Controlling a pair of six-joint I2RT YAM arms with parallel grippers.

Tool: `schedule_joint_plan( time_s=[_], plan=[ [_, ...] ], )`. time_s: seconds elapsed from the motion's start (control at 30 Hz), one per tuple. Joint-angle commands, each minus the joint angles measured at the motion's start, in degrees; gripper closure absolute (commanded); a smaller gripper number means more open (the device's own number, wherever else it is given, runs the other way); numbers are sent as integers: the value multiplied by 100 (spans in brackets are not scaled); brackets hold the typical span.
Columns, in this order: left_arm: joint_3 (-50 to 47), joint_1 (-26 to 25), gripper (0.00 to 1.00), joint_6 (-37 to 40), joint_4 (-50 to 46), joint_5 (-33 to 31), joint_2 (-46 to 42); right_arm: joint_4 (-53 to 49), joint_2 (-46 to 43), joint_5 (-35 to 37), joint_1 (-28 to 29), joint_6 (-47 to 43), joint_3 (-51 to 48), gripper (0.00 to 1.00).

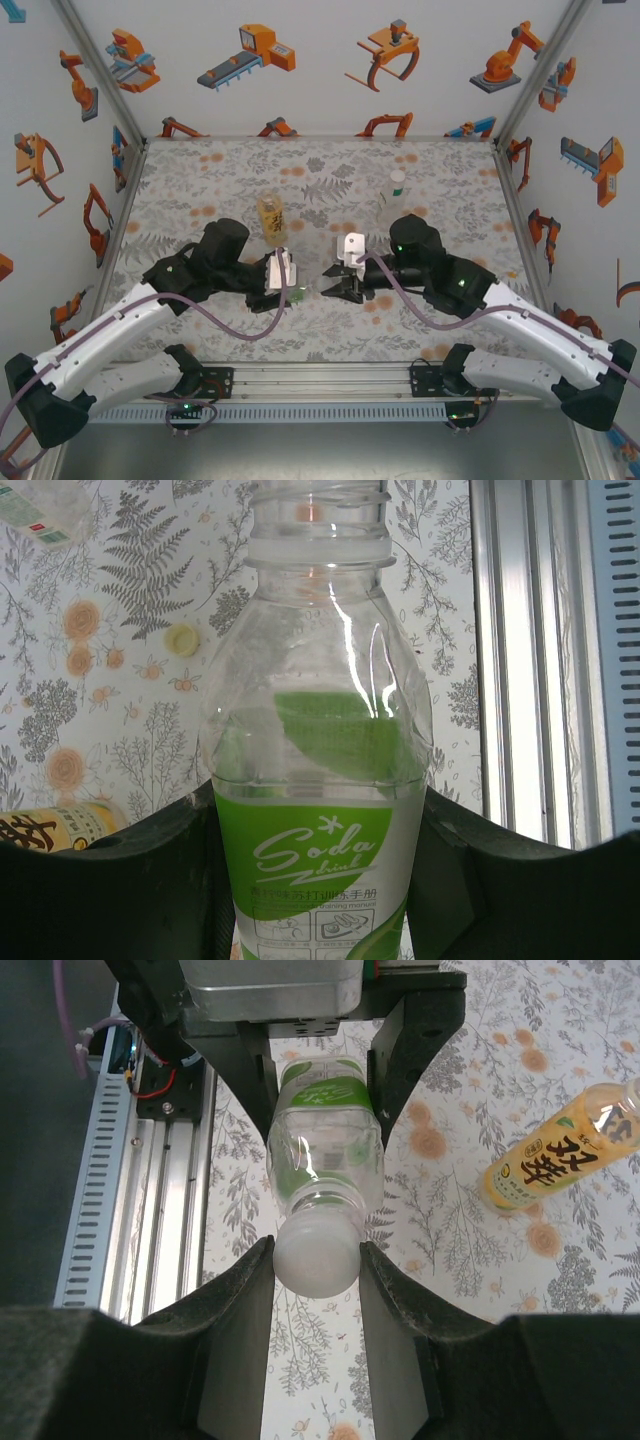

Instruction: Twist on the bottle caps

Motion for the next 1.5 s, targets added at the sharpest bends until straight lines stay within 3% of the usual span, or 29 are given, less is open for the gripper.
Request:
schedule_joint_plan(
  time_s=[0.0, 0.5, 0.97, 1.3, 1.47],
  plan=[
    [43, -15, 100, 17, 104, 111, -163, 442, -1, 113, 73, 63, -118, 89],
    [21, -15, 100, 8, 160, 219, -211, 882, -165, 384, 165, 187, -395, 91],
    [0, -15, 100, 34, 174, 365, -249, 773, -39, -86, 175, 358, -331, 92],
    [-11, -15, 100, 43, 172, 409, -256, 871, 46, 180, 199, 1000, -298, 95],
    [-42, 19, 100, -26, 287, 357, -300, 1166, 60, 753, 198, 1955, -403, 98]
  ],
)
